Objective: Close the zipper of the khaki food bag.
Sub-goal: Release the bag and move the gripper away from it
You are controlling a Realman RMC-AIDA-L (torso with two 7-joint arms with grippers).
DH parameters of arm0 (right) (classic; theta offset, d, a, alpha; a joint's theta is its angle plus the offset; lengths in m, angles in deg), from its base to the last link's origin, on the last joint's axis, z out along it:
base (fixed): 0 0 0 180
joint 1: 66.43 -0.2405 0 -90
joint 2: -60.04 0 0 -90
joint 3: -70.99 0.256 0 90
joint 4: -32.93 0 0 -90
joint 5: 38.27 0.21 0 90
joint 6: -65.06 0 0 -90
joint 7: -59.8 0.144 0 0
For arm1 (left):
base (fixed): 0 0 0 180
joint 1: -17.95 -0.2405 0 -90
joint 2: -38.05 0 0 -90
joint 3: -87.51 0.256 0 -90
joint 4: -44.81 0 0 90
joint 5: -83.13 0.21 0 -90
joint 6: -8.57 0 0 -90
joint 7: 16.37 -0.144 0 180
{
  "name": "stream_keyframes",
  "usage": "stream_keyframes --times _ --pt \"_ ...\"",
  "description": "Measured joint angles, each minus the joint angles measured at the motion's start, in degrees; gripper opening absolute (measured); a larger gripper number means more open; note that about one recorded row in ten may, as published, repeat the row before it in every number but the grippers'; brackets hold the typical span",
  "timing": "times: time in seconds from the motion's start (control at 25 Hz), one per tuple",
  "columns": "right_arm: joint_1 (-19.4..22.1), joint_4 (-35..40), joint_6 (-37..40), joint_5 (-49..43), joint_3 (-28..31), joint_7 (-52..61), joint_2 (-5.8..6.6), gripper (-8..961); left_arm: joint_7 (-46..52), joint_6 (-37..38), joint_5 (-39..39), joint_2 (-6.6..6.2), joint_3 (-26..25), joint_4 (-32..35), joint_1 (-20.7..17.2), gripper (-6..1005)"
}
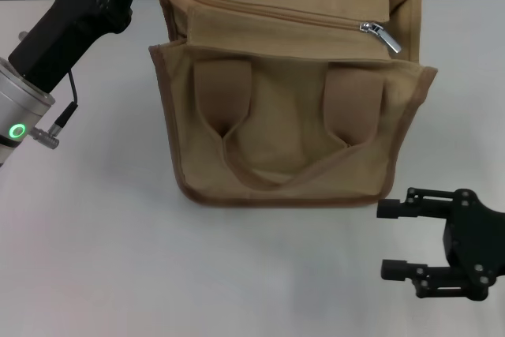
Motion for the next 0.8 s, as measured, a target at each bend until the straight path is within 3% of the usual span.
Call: stream_keyframes --times 0.44,0.52,0.76,0.8 --pt "-0.4 -0.6 -0.9 -0.3 0.0 -0.9 -0.59 719 4.5 -0.8 0.4 -0.13 0.8 0.8 -1.7 81" --pt "-0.6 -0.6 -0.9 -0.2 0.0 -0.9 -0.69 719 8.0 -1.1 0.4 -0.18 3.6 4.1 -3.0 89" --pt "-1.1 -0.6 -1.1 -0.2 0.0 -0.9 -0.96 718 12.9 -1.4 0.5 -0.48 9.0 9.5 -4.8 254" --pt "-1.2 -0.6 -1.2 -0.2 0.0 -0.9 -1.02 718 18.5 -0.6 0.5 -1.32 13.3 15.1 -6.9 281"
